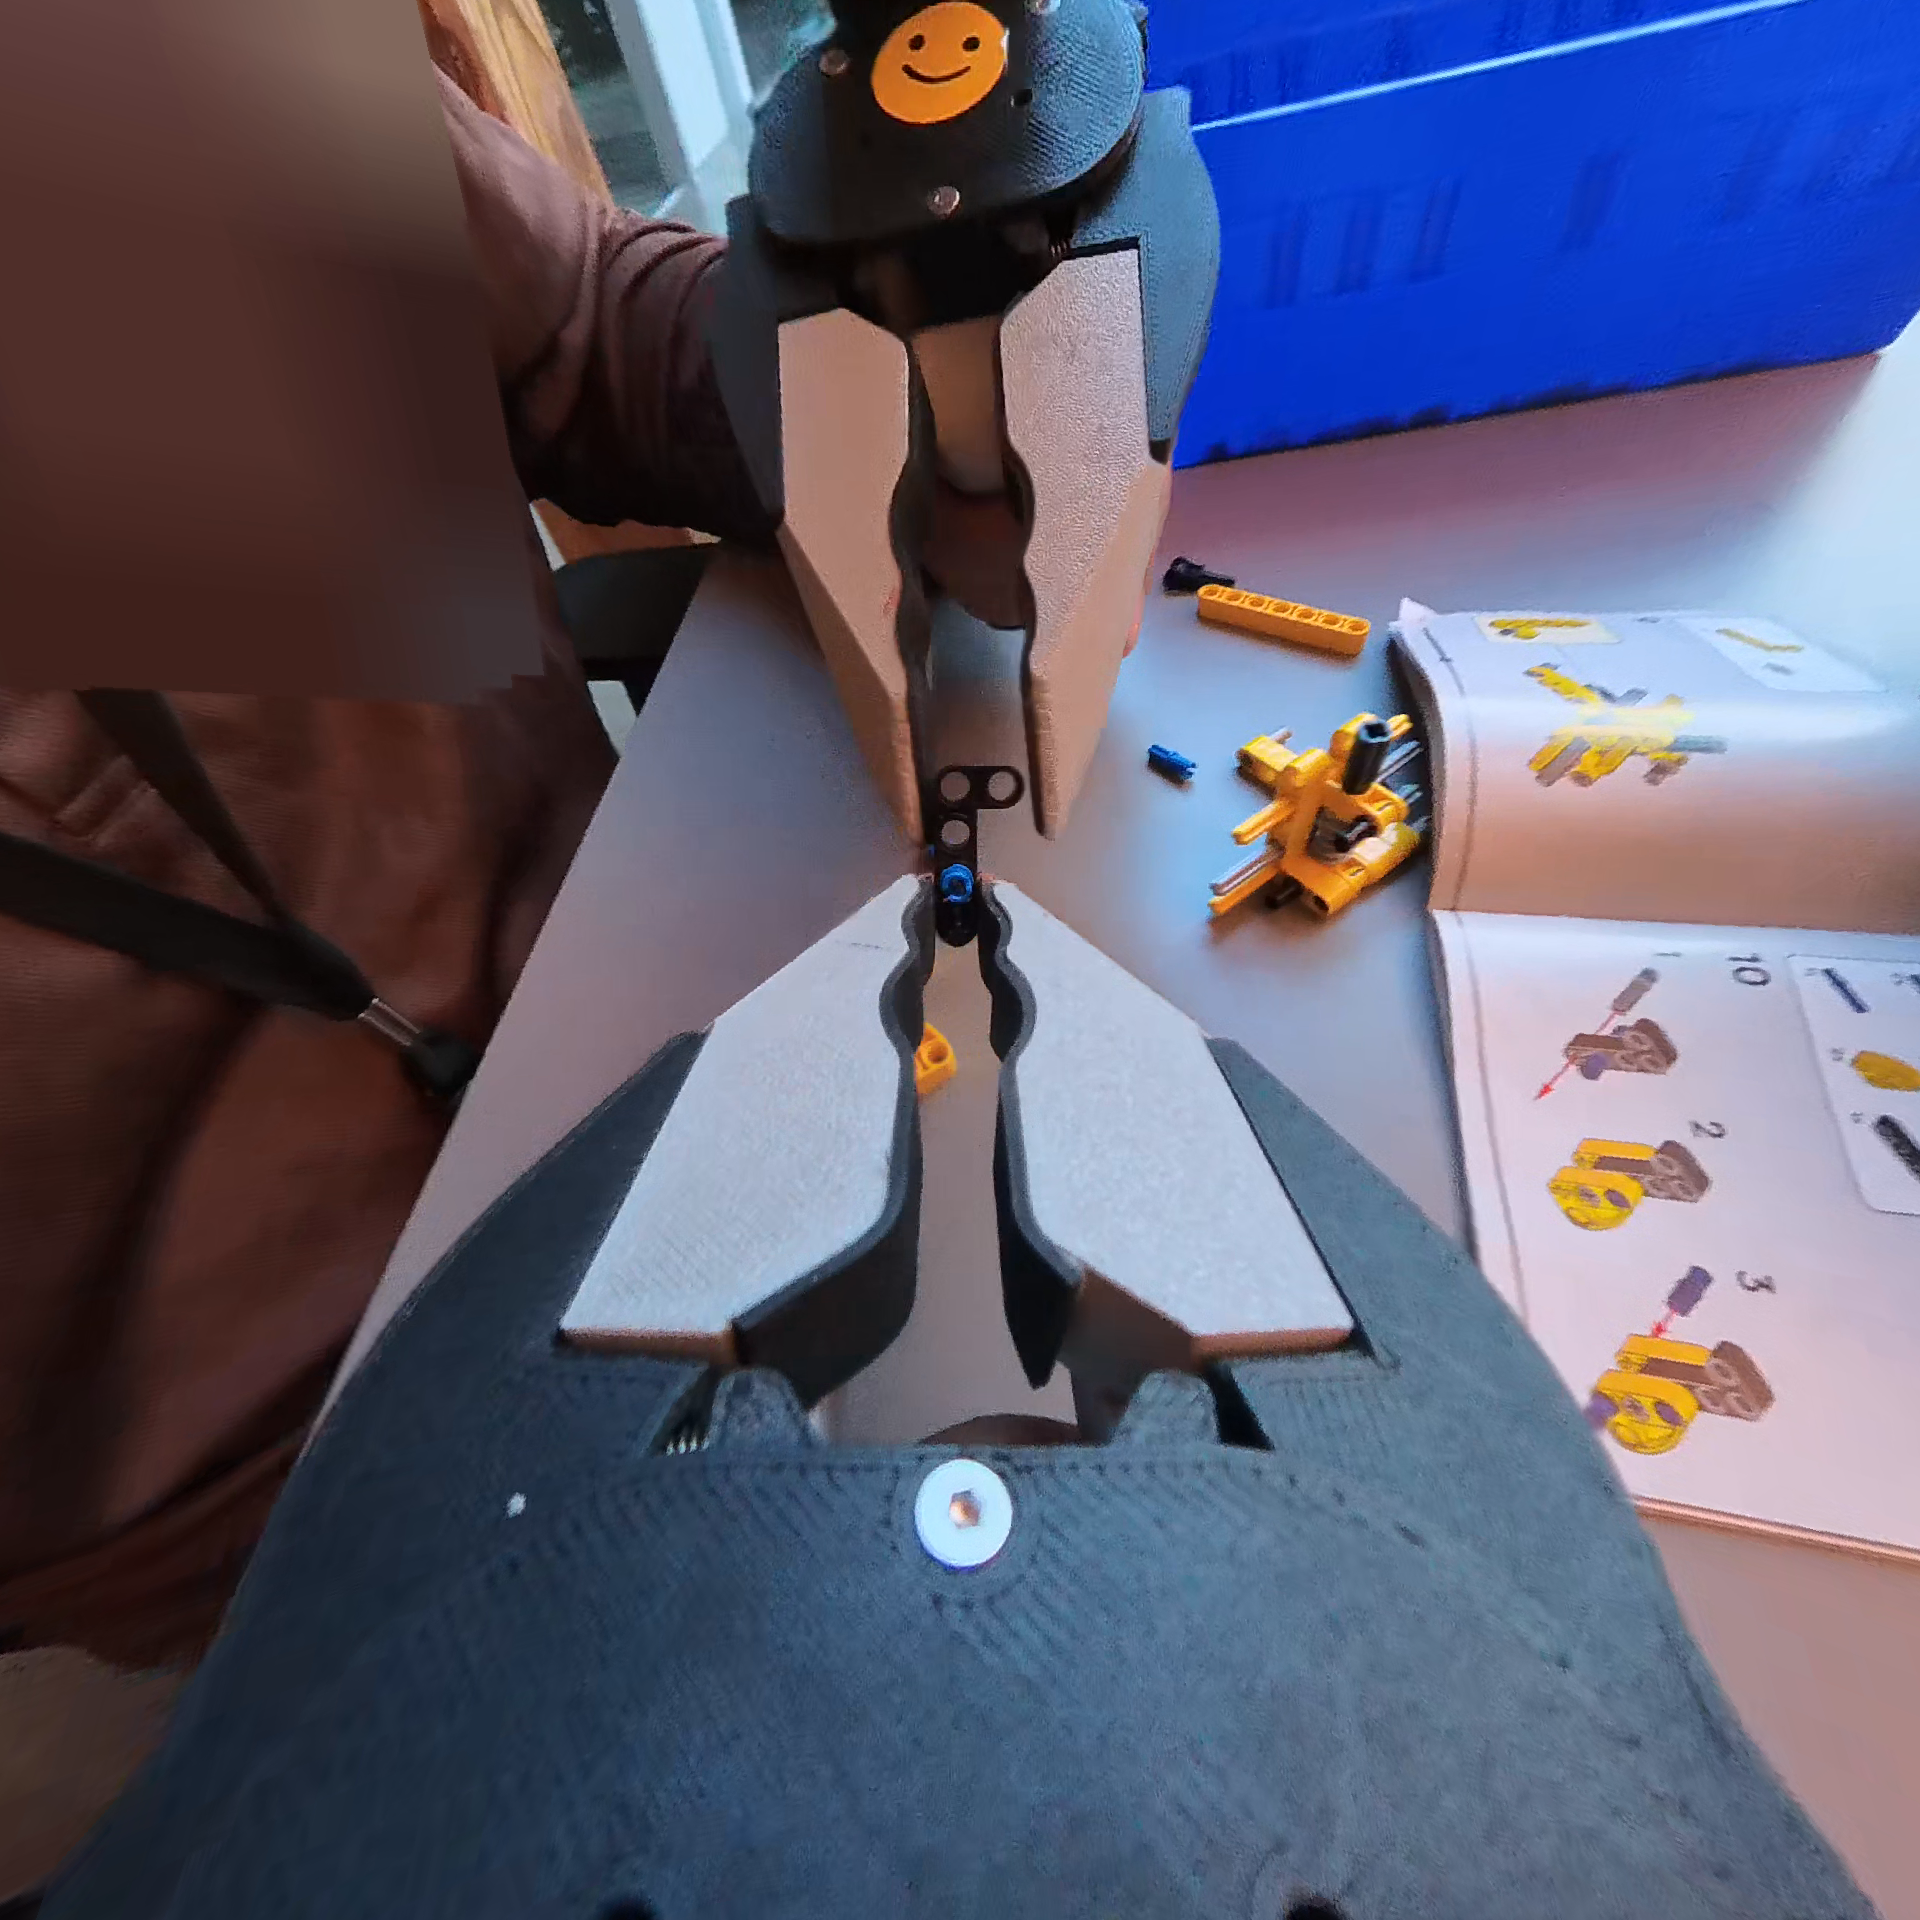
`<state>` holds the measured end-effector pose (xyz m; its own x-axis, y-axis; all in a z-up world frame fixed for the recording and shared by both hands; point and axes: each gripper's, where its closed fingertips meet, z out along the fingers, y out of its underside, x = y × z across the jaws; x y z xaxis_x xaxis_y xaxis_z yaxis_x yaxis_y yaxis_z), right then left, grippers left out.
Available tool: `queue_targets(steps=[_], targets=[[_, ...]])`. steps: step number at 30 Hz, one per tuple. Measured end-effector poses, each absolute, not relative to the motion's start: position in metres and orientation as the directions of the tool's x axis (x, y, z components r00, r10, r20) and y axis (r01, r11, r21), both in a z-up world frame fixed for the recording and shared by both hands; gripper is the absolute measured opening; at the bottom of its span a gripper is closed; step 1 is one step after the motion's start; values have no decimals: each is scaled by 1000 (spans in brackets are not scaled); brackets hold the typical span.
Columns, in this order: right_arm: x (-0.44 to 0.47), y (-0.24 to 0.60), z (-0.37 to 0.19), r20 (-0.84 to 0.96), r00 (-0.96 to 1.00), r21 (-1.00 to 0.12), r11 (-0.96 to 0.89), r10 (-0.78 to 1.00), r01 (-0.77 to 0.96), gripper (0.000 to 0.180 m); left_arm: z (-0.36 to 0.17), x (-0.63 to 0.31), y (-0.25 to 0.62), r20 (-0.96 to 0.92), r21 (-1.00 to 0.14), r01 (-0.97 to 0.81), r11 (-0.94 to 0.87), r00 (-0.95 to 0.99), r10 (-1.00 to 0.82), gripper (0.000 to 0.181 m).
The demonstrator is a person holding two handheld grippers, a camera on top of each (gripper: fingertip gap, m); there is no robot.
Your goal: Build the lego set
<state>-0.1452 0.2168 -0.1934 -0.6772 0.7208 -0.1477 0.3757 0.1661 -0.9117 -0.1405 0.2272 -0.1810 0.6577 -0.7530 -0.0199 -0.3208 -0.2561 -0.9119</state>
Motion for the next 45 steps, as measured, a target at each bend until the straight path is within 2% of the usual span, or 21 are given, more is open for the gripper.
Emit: queue_targets(steps=[1, 6, 12, 23, 29, 32, 40, 45], targets=[[-146, 218, -193, -125, -672, -914, 179, 730, 364, 4, -180, -141, 228, -11, -914, -311, -260, 660, -751, 14], [-148, 215, -191, -21, -680, -928, 238, 733, 286, 4, -178, -138, 227, 1, -922, -292, -253, 653, -757, 13], [-150, 215, -190, -49, -672, -932, 208, 739, 297, 5, -175, -139, 228, 7, -926, -281, -253, 655, -756, 12], [-151, 212, -193, 36, -676, -930, 273, 736, 247, 5, -173, -133, 226, -10, -930, -285, -232, 650, -760, 13], [-150, 212, -189, 49, -675, -936, 270, 736, 226, 4, -172, -135, 229, -40, -930, -298, -217, 667, -744, 24], [-150, 212, -188, 51, -676, -937, 269, 735, 222, 4, -170, -134, 227, -20, -934, -282, -220, 655, -755, 13], [-152, 213, -191, 37, -668, -934, 264, 743, 241, 5, -174, -136, 227, -30, -927, -302, -221, 648, -761, 12], [-148, 225, -203, -8, -653, -909, 267, 757, 321, 14, -175, -141, 226, -38, -923, -315, -221, 646, -762, 12]])
